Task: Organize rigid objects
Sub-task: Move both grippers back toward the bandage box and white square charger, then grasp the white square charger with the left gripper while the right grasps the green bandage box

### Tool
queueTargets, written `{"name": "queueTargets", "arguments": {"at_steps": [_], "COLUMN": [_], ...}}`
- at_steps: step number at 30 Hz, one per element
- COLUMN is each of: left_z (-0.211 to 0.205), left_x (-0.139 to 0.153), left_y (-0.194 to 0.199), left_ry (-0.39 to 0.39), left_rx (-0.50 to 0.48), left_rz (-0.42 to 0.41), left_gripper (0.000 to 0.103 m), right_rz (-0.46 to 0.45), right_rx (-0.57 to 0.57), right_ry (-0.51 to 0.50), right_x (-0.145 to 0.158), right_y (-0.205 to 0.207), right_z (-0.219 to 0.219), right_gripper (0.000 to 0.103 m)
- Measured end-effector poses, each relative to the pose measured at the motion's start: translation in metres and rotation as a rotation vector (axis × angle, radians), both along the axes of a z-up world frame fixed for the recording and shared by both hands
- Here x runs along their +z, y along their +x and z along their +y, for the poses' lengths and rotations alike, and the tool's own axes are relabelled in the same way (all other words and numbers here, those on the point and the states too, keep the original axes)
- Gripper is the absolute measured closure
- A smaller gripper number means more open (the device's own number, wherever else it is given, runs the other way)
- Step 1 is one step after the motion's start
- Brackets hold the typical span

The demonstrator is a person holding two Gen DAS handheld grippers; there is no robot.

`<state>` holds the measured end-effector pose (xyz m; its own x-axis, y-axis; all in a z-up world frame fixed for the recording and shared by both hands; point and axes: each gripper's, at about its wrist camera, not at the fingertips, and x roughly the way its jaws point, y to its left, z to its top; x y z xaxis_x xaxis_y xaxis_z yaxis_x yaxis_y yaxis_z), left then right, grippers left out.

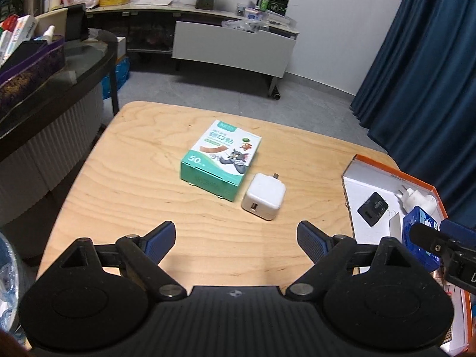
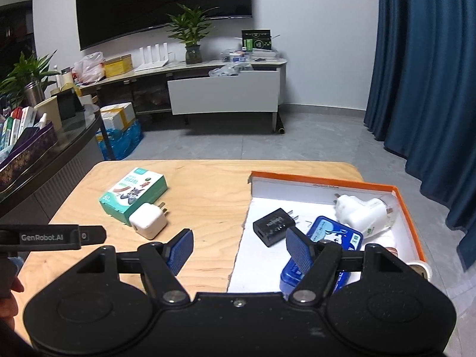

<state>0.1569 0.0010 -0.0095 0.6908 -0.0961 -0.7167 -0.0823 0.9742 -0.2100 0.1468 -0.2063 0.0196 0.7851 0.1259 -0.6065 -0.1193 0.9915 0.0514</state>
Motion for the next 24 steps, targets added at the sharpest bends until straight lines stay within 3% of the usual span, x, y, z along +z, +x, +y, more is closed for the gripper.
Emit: {"name": "queueTargets", "arguments": {"at_steps": [18,24], "left_z": [-0.034,-0.039], "left_x": [-0.042,-0.052], "left_y": [0.052,0.065], "left_ry": [0.103,0.133], "left_rx": [-0.194,-0.23], "left_rz": [-0.015,-0.001], "left_gripper": [0.014,0.026], "right_rz": [0.031,0.03], "right_rx": [-0.026,-0.048], "right_ry": [0.033,0.05], "right_x": [-0.018,-0.02], "right_y": [0.015,0.02], "right_z": [-0.017,-0.023], "right_gripper": [0.021,0.021]}}
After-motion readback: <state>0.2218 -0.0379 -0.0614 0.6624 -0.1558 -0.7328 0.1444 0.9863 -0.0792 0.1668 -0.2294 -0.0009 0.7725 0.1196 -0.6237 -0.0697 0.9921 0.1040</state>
